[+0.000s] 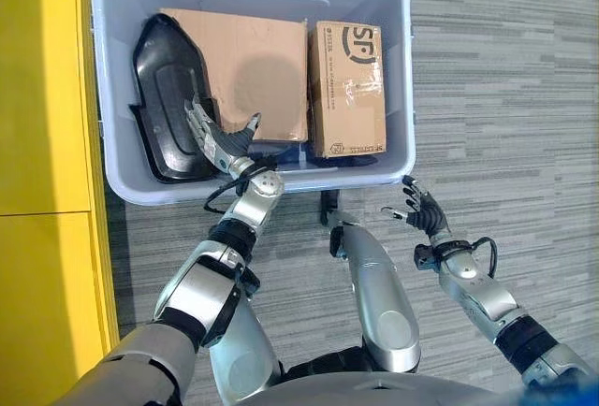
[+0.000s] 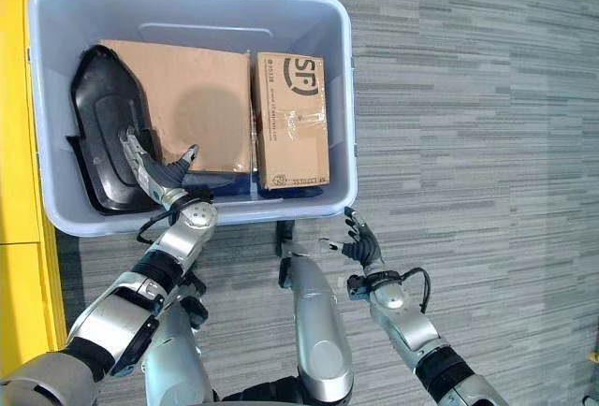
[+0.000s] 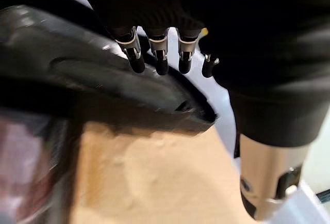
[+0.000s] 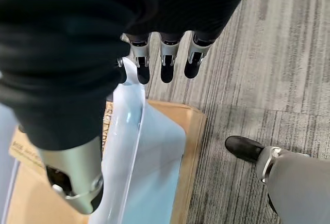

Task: Move parts from the plastic box to the shelf.

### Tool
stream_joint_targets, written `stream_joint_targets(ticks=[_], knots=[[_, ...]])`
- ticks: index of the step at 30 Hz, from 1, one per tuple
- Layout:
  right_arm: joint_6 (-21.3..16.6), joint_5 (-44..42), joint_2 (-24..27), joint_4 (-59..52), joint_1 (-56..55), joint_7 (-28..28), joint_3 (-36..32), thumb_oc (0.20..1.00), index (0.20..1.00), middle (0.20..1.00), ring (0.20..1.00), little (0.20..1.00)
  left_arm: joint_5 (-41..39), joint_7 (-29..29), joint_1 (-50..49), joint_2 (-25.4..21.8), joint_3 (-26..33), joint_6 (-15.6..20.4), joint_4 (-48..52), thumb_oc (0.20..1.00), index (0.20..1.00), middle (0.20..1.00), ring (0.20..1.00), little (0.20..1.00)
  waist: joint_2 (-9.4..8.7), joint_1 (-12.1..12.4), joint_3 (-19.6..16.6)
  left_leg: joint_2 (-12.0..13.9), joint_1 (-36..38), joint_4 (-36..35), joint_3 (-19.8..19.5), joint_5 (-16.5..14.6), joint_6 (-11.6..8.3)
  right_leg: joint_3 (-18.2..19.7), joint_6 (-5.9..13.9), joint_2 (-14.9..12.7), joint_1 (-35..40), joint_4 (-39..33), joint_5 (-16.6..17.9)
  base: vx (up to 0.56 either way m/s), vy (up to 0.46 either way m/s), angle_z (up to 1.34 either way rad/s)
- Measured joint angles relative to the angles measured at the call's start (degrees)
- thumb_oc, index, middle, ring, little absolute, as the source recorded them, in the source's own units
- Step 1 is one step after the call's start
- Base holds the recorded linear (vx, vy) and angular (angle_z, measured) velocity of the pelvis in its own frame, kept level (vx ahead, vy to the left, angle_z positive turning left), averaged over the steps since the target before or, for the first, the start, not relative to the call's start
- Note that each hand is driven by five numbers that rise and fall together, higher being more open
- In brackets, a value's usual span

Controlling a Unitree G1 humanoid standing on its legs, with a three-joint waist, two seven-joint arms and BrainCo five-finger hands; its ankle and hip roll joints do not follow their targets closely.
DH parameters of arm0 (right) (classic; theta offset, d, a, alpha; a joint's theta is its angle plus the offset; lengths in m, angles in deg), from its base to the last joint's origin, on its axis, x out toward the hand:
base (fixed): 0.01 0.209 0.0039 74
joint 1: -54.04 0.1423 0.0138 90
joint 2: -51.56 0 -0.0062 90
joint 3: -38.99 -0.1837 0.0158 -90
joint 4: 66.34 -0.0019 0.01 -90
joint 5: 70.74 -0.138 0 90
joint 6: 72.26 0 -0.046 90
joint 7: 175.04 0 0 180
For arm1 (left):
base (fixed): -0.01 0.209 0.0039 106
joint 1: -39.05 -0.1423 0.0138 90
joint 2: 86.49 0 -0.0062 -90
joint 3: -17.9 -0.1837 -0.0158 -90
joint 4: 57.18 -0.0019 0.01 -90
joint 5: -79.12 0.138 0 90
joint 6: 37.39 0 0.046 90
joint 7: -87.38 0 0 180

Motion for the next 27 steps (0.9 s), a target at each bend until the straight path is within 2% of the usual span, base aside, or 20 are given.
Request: stream_joint_targets(ticks=[1, 5, 9, 12, 14, 18, 22, 27], knots=[[-0.27, -0.15, -0.20, -0.01, 0.13, -0.04, -0.09, 1.000, 1.000, 1.000, 1.000, 1.000, -0.59, 3.30, -0.02, 0.02, -0.42, -0.84, 0.01, 1.000, 1.000, 1.000, 1.000, 1.000, 0.00, -0.41, 0.00, -0.01, 0.08, 0.00, 0.13, -0.02, 0.01, 0.09, 0.00, 0.00, 0.01, 0.04, 0.00, 0.00, 0.000, 0.00], [0.08, -1.04, -0.46, -0.81, 0.37, -0.51, -0.55, 1.000, 1.000, 1.000, 1.000, 1.000, -5.67, 10.33, 0.28, 0.49, -1.31, -2.37, -0.85, 1.000, 1.000, 1.000, 1.000, 1.000, 0.00, -0.81, 0.00, -0.06, 0.19, 0.07, 0.40, -0.03, 0.03, 0.29, -0.09, -0.01, 0.00, 0.05, 0.09, -0.03, 0.051, -0.02], [1.09, -0.99, -0.50, -1.58, 0.76, -1.45, -1.18, 1.000, 1.000, 1.000, 1.000, 1.000, -6.16, 14.17, 0.64, 0.03, -2.18, -2.24, -1.80, 1.000, 1.000, 1.000, 1.000, 1.000, -0.01, -0.59, -0.01, -0.43, 1.10, 0.15, 1.71, -0.37, 0.53, 1.85, 0.25, -0.11, -0.06, -0.34, 0.59, -0.02, 0.073, -0.13], [2.73, -0.94, -0.50, -3.28, 1.69, -1.91, -1.23, 1.000, 1.000, 1.000, 1.000, 1.000, -6.41, 16.25, 1.57, -1.24, -4.22, -2.17, -1.84, 1.000, 1.000, 1.000, 1.000, 1.000, -0.08, -0.84, -0.06, -0.79, 0.98, 0.01, 3.00, -0.46, 0.84, 3.10, 1.26, -0.09, -0.76, -1.54, 1.26, -0.01, 0.078, -0.14], [3.07, -0.89, -0.49, -3.32, 2.49, -2.04, -1.48, 1.000, 1.000, 1.000, 1.000, 1.000, -6.72, 17.29, 2.70, -1.70, -4.53, -1.60, -2.60, 1.000, 1.000, 1.000, 1.000, 1.000, -0.09, -1.29, -0.06, -1.12, 0.88, -0.06, 3.75, -0.51, 0.99, 3.91, 1.56, -0.22, -1.44, -1.56, 1.50, -0.02, 0.059, -0.15], [4.02, 0.90, -0.49, -3.54, 2.62, -2.93, -1.62, 1.000, 1.000, 1.000, 1.000, 1.000, -6.67, 22.83, 3.94, -2.22, -5.77, 1.54, -1.41, 1.000, 1.000, 1.000, 1.000, 1.000, -0.08, -1.72, -0.06, -1.39, 0.77, -0.44, 4.70, -0.43, 0.95, 4.82, 1.57, -0.20, -2.40, -1.64, 1.79, -0.02, 0.070, -0.09], [4.10, 1.31, -0.49, -3.60, 2.64, -3.58, -1.60, 1.000, 1.000, 1.000, 1.000, 1.000, -5.77, 27.55, 4.88, -1.61, -10.75, 3.18, -1.08, 1.000, 1.000, 1.000, 1.000, 1.000, -0.08, -1.90, -0.06, -1.84, 1.12, -1.20, 5.30, -0.27, 0.82, 4.96, 1.00, -0.30, -2.69, -1.65, 2.17, -0.02, 0.044, -0.03], [4.08, 2.54, -0.47, -3.73, 2.62, -3.77, -1.68, 1.000, 1.000, 1.000, 1.000, 1.000, -0.59, 32.51, 3.65, -0.54, -16.33, 4.41, 0.25, 1.000, 1.000, 1.000, 1.000, 1.000, -0.05, -2.41, -0.05, -2.55, 2.28, -2.34, 6.47, -0.21, 0.80, 5.67, 0.86, -0.54, -2.89, -1.56, 2.27, -0.02, 0.046, -0.08]])
